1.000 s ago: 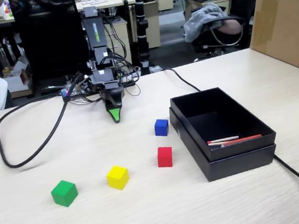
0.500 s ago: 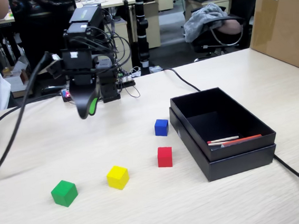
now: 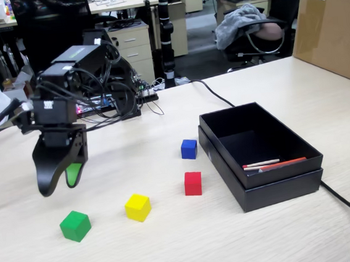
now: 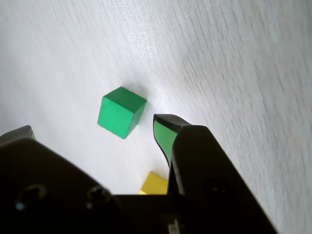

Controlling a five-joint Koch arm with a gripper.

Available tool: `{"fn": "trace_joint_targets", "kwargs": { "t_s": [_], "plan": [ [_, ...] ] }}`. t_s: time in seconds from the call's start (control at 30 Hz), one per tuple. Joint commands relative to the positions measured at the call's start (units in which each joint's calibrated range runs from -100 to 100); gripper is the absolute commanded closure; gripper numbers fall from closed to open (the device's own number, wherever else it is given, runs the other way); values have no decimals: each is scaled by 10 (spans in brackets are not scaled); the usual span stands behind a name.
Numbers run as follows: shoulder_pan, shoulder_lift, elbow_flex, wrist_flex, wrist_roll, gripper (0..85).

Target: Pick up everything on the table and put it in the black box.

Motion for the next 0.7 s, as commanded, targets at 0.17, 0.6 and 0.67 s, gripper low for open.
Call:
{"fn": "trace_joint_targets", "kwargs": {
  "t_s": [0.17,0.6,0.67],
  "plan": [
    [-2,142,166,-4,-2,382],
    [11,214,190,-62,-1,472],
    [12,224,207,-76,-2,539]
  ]
}}
